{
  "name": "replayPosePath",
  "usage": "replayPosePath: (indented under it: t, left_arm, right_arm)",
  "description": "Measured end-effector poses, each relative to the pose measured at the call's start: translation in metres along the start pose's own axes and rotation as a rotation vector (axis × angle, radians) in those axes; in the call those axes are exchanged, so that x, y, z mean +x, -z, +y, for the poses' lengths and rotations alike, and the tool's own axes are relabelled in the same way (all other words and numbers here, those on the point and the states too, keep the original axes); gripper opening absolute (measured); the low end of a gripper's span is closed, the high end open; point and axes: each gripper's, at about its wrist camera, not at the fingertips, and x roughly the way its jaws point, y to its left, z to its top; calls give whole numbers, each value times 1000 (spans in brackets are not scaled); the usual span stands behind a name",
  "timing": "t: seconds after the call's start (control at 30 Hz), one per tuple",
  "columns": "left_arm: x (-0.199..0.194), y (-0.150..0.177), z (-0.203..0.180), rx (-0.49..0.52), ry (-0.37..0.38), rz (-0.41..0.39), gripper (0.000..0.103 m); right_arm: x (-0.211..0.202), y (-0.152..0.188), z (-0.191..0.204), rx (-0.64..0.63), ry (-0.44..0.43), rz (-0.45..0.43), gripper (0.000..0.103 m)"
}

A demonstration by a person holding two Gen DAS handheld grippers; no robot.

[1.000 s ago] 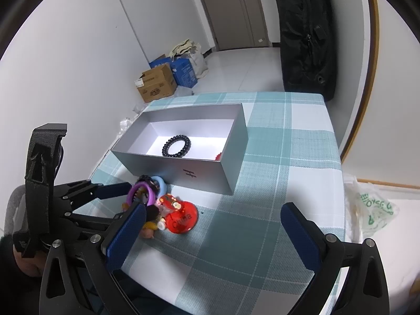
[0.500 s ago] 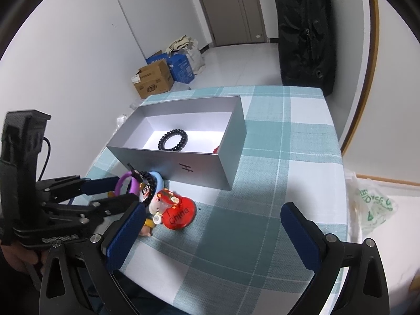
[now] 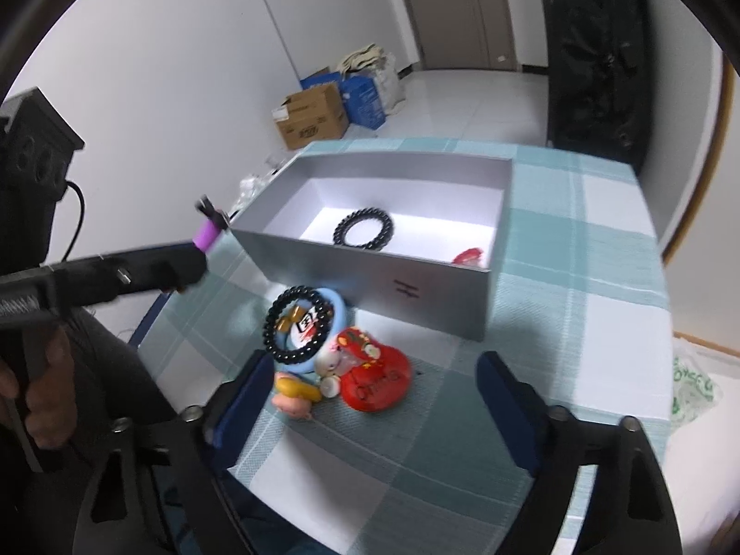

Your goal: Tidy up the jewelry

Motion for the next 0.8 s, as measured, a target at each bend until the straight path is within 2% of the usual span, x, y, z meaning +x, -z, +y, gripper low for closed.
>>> replayPosePath:
  t: [0.07,0.2,0.37,0.5,0.7,0.8]
  left_arm:
    - [-3,-1,3,-2,6,-7,47]
    - [-5,-3,11,-10,14,-9,47]
    - [-7,-4,20,-29,20,-7,47]
    - [-9,-4,23,-37,30,-8,47]
    - [-11,-5,22,-41,44,-13,47]
    - [-11,-5,21,-37,40,-14,47]
  right_arm:
    - [8,-1,2,-12,1,24,65]
    - [22,-4,8,-61,10,51,55]
    - [31,-8,13,-101,7,66,32]
    - [33,-8,12,-86,-16,67,22]
    - [33,-8,1,-8,-73,68,20]
    - [28,-9,0,13,-88,52,13]
